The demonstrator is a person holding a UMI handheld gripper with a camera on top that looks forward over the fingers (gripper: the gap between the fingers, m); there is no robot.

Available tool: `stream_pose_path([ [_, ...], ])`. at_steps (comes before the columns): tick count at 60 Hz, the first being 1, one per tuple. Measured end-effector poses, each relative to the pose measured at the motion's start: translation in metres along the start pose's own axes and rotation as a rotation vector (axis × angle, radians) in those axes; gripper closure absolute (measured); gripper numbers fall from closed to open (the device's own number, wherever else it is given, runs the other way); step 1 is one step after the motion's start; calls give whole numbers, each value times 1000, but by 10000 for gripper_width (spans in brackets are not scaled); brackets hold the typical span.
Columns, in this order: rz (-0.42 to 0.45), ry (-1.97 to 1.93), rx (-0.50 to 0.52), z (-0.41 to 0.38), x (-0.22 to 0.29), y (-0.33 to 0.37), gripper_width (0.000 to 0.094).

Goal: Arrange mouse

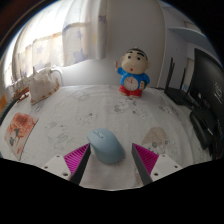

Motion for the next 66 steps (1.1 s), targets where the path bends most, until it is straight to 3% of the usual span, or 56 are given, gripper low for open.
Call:
stream_pose_path([
  [13,-3,-14,0,15,28,-40,105],
  [16,-6,-19,17,13,29,-44,198],
  [20,-11,-15,37,8,30,-46,439],
  [31,-23,18,7,-1,39,-39,539],
  [38,28,-2,54,-37,81,-11,544],
  [50,84,-27,254,-195,139,32,545],
  [57,82,-19,308,-289,130,32,544],
  [66,36,22,247,-368,78,2,521],
])
Point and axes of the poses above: the point between the fingertips, and its own axes, seen from behind it with the camera up: z to the right, x up, y backward, against the way the camera looks, the point moved 6 cm from there along y, backward, against the way the camera looks, and after that the axes turned 5 degrees about x, right-handed, at the moved point
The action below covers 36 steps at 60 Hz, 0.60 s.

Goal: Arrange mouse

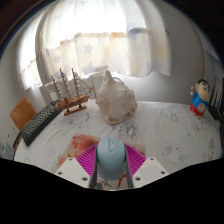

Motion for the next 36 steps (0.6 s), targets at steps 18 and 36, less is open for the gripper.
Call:
stream_pose_path([
  [18,-104,4,-180,-19,-44,-12,88],
  [36,-203,-82,-227,-70,7,174,90],
])
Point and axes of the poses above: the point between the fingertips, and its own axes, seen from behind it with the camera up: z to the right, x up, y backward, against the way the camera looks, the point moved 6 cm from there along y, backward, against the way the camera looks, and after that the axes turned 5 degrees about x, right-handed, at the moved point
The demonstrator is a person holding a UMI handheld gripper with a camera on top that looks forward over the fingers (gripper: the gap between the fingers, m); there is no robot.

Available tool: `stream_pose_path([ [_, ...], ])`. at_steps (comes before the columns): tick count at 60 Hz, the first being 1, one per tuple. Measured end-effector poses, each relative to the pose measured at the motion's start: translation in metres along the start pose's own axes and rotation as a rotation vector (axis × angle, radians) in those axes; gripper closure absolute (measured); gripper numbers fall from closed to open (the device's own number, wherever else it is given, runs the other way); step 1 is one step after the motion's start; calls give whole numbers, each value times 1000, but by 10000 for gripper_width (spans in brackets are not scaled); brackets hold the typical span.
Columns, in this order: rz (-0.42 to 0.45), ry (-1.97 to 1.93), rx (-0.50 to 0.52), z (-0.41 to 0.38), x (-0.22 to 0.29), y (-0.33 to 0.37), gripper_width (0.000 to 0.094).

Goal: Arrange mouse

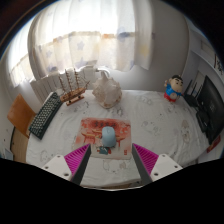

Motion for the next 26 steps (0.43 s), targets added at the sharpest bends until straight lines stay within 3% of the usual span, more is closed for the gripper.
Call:
stream_pose_path([
  [20,15,-4,-94,21,-17,40,86],
  [26,6,-27,-65,15,-23,41,89],
])
Point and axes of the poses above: the point between the fingertips, and its own axes, seen from behind it with the camera up: z to the right, x up, y backward, against the way the camera looks, the point moved 6 cm from there along y, backward, against the way the camera looks, and after that the axes turned 5 degrees about x, right-handed, at the moved point
